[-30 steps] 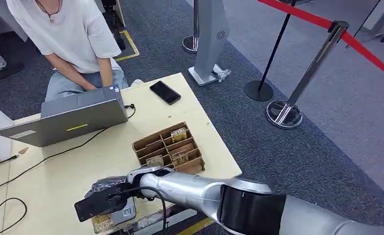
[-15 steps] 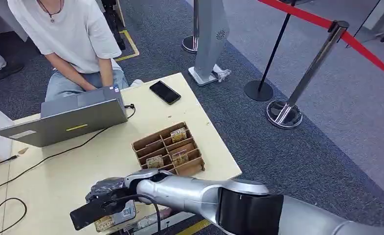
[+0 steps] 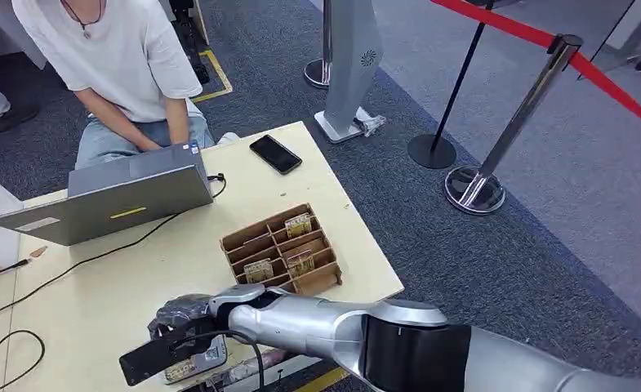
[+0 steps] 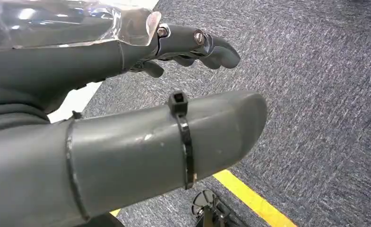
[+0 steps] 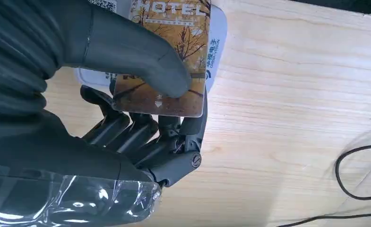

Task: Pass the card to the sensor for recognition and then transmit it.

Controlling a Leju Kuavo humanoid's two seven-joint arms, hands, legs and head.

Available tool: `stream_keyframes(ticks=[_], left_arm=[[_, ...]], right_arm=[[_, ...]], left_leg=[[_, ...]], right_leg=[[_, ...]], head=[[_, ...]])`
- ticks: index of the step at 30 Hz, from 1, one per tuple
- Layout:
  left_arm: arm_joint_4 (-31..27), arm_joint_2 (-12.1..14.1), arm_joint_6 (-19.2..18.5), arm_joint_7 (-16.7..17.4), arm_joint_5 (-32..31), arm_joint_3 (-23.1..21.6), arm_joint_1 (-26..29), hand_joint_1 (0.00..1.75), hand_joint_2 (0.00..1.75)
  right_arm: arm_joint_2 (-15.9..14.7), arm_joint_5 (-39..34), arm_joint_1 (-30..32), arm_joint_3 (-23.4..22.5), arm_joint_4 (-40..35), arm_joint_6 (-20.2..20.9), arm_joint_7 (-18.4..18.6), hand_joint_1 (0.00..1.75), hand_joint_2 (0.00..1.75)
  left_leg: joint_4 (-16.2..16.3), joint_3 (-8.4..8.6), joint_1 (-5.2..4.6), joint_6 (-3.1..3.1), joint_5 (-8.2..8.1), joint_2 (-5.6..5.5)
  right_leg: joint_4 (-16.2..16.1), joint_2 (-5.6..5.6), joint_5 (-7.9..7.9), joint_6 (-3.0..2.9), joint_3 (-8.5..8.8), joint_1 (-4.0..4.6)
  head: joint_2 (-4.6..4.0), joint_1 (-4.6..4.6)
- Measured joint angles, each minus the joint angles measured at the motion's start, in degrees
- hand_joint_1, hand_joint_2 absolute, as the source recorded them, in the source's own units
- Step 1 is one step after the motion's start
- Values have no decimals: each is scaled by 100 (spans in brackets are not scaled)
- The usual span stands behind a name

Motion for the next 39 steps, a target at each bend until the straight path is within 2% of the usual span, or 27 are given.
stream_keyframes(ticks=[15,21,29,39], left_arm=[[0,2,-37,-52,-44,2,7,0,0],[0,4,-42,-68,-87,2,8,0,0],[0,4,-41,-66,-122,2,8,0,0],[0,0,-28,-31,-136,2,-3,0,0]], right_arm=[[33,396,-10,20,398,-490,221,175,175],[35,623,-8,20,566,-832,343,175,175],[35,662,-4,20,699,-948,398,175,175],[83,1176,82,22,820,-1375,525,175,175]], left_leg=[[0,0,0,0,0,0],[0,1,0,0,0,0],[0,2,0,0,0,0],[0,2,0,0,0,1]], right_leg=[[0,0,0,0,0,0],[0,0,0,0,0,0],[0,0,0,0,0,0],[0,1,0,0,0,0]], head=[[0,0],[0,0],[0,0],[0,0]])
